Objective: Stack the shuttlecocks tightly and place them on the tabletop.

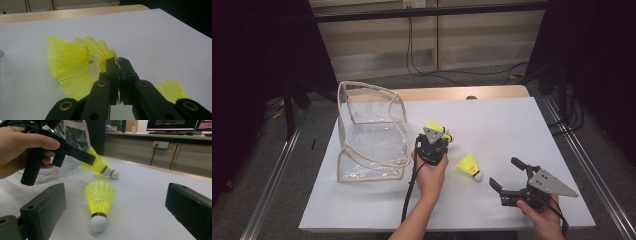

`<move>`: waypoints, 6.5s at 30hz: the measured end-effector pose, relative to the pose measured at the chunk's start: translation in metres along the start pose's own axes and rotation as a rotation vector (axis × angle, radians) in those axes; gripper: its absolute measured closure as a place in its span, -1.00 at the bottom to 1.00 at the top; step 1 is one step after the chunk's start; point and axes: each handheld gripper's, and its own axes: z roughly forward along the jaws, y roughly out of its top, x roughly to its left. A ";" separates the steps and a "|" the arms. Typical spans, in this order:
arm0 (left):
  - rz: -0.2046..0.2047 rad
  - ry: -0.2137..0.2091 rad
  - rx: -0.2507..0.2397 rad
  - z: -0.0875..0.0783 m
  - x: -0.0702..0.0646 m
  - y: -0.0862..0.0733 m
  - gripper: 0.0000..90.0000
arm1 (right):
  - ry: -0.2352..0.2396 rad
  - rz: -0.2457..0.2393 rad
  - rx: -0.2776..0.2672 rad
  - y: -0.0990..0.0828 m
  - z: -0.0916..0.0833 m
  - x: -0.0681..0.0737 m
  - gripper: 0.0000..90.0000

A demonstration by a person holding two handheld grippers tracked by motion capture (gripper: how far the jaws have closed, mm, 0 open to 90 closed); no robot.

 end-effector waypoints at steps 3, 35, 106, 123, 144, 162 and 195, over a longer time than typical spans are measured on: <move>0.005 0.012 0.004 0.003 0.001 0.000 0.93 | 0.001 0.002 0.000 0.000 0.000 0.000 -0.94; 0.049 0.065 0.013 0.029 -0.004 0.004 0.82 | 0.005 0.003 -0.002 0.000 0.000 0.001 -0.94; 0.134 0.167 0.071 0.019 0.017 0.015 0.96 | 0.008 0.003 -0.001 0.000 0.000 0.000 -0.94; 0.124 0.109 0.040 0.034 0.010 0.010 0.77 | 0.012 0.000 0.002 -0.001 0.000 0.000 -0.94; 0.140 0.152 0.047 0.026 0.019 0.012 0.97 | 0.015 -0.001 0.007 -0.001 0.000 0.001 -0.93; 0.182 0.239 0.058 0.021 0.024 0.013 0.97 | 0.013 0.000 0.006 -0.001 0.000 0.001 -0.94; 0.047 0.021 0.066 0.037 0.010 0.014 0.62 | 0.016 0.002 0.010 -0.001 0.000 0.001 -0.94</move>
